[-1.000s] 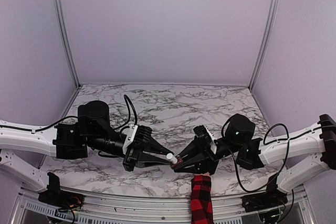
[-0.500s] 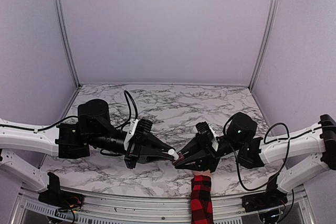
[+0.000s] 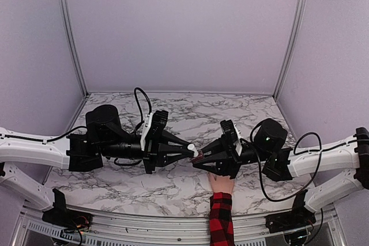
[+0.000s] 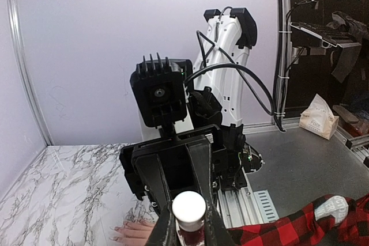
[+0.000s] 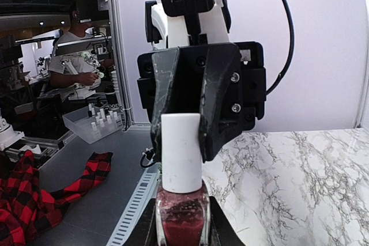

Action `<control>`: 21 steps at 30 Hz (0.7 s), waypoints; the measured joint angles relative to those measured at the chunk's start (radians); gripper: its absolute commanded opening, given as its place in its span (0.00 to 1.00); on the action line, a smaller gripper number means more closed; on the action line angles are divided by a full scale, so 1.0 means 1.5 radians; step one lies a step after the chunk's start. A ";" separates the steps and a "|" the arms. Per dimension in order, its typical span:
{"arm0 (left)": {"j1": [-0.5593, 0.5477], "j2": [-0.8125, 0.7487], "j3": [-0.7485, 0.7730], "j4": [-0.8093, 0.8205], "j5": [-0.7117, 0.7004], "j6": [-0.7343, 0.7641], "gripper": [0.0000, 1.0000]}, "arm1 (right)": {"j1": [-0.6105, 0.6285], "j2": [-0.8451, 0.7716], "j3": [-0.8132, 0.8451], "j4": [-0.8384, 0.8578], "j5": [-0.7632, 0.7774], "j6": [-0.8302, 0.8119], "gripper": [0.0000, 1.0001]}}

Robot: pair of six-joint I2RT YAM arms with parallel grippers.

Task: Paint the nails
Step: Unscrew the cap of the nail polish bottle.

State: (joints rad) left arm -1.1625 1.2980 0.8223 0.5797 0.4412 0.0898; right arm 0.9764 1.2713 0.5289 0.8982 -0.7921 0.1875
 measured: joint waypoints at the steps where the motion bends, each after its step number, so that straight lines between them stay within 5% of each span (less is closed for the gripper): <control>1: 0.003 0.002 0.000 0.004 -0.003 -0.005 0.00 | -0.002 -0.001 0.000 0.000 0.008 -0.001 0.00; 21: 0.023 0.060 0.018 0.060 -0.239 -0.130 0.00 | -0.007 0.002 0.024 -0.066 0.316 -0.063 0.00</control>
State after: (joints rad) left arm -1.1275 1.3876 0.8494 0.6697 0.0826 -0.1051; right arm 0.9657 1.2743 0.5644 0.7990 -0.3176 0.0925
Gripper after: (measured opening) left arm 0.124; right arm 0.219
